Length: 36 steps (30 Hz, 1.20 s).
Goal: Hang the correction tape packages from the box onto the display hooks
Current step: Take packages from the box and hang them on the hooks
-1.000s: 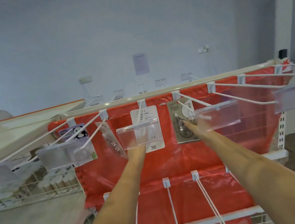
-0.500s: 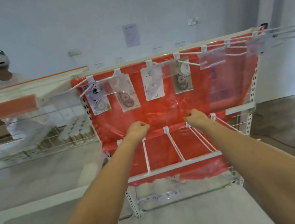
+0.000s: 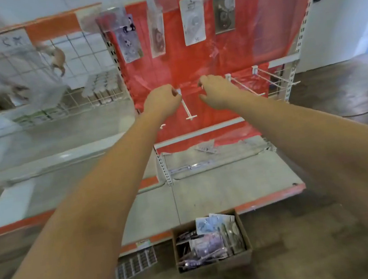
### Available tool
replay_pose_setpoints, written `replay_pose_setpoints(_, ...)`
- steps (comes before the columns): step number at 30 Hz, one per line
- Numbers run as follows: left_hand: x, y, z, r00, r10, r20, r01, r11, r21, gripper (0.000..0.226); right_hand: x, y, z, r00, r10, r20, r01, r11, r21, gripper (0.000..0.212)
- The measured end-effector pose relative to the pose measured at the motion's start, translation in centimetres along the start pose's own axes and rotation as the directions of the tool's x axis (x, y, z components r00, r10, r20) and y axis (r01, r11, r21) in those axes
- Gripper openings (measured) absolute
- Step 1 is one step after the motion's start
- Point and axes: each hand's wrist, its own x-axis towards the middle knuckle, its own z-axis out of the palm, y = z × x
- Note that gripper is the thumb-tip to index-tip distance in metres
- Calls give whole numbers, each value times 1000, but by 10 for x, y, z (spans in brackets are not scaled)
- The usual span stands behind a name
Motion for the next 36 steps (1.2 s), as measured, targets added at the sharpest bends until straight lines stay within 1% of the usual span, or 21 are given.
replay_pose_setpoints(4, -25, -27, 42, 999, 15, 38, -21, 988, 152, 32, -22, 0, 42, 992, -9, 126, 11, 1000, -11, 36)
replay_pose_setpoints(10, -61, -77, 134, 989, -42, 139, 11, 976, 216, 28, -50, 20, 133, 944, 17, 331, -11, 1000, -18, 38)
replay_pose_setpoints(12, -75, -91, 170, 983, -60, 174, 22, 977, 214, 28, -61, 32, 173, 919, 48, 391, -43, 999, -22, 36)
replay_pose_setpoints(17, -116, -125, 273, 958, -67, 278, 46, 996, 80, 27, -101, 66, 283, 833, 74, 549, -69, 997, -30, 36)
replay_pose_setpoints(21, -146, -155, 357, 927, -93, 363, 58, 993, 106, 25, -137, 94, 373, 771, 112, 627, -107, 993, -46, 34)
replay_pose_setpoints(25, -170, -192, 455, 904, -116, 411, 65, 989, 135, 22, -169, 124, 476, 718, 132, 683, -105, 991, -81, 35)
replay_pose_setpoints(29, -185, -223, 549, 892, -147, 428, 100, 987, 129, 22, -189, 151, 575, 659, 209, 722, -184, 976, -115, 31)
replay_pose_setpoints(31, -188, -235, 589, 883, -186, 431, 144, 981, 129, 23, -198, 163, 616, 652, 212, 728, -174, 976, -129, 34)
replay_pose_setpoints(33, -188, -244, 625, 884, -211, 418, 166, 976, 143, 23, -209, 173, 653, 647, 200, 736, -163, 979, -122, 42)
replay_pose_setpoints(34, -186, -248, 641, 890, -208, 406, 158, 976, 153, 24, -213, 178, 669, 655, 198, 730, -158, 980, -124, 47)
replay_pose_setpoints(36, -181, -253, 668, 914, -149, 378, 91, 981, 169, 26, -219, 189, 698, 693, 200, 692, -149, 980, -134, 51)
